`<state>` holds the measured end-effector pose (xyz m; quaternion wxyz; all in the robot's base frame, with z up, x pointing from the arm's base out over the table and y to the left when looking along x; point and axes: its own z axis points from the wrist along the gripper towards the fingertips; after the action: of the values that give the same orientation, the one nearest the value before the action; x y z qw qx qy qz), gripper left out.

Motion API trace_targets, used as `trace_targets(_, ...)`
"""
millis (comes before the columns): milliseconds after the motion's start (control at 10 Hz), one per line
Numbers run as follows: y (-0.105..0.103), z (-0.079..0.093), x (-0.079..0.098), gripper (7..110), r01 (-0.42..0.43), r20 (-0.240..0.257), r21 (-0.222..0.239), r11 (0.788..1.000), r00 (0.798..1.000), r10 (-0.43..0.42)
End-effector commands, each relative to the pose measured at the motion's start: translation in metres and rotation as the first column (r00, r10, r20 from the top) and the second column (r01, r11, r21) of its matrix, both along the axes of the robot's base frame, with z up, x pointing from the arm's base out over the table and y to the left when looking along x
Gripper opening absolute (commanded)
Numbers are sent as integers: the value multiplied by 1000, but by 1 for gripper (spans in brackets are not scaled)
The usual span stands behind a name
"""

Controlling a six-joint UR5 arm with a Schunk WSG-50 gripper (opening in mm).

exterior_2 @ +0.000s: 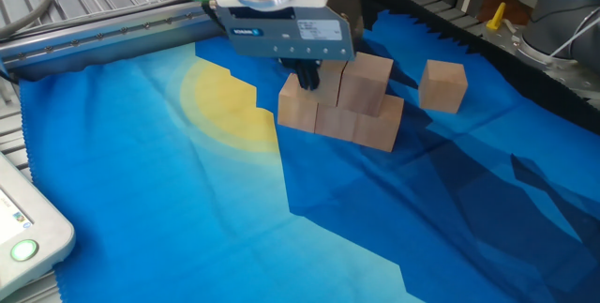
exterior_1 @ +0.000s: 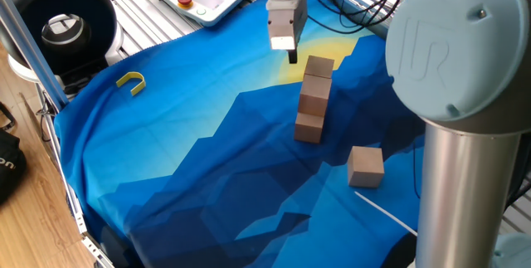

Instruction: Stack the blocks into a pyramid shape

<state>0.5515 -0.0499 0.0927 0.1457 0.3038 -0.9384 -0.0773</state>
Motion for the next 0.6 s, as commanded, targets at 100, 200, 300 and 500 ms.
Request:
trace_targets(100, 19, -1, -15, 7, -26, -44, 33, 999, 999, 27)
trace_targets(200, 20, 0, -21, 7, -31, -65, 35, 999, 997, 33)
trace_targets(300, 16, -1, -23, 7, -42, -72, 16, 999, 996, 43)
trace_targets(500, 14, -3, -25, 7, -44, -78, -2, 999, 996, 44)
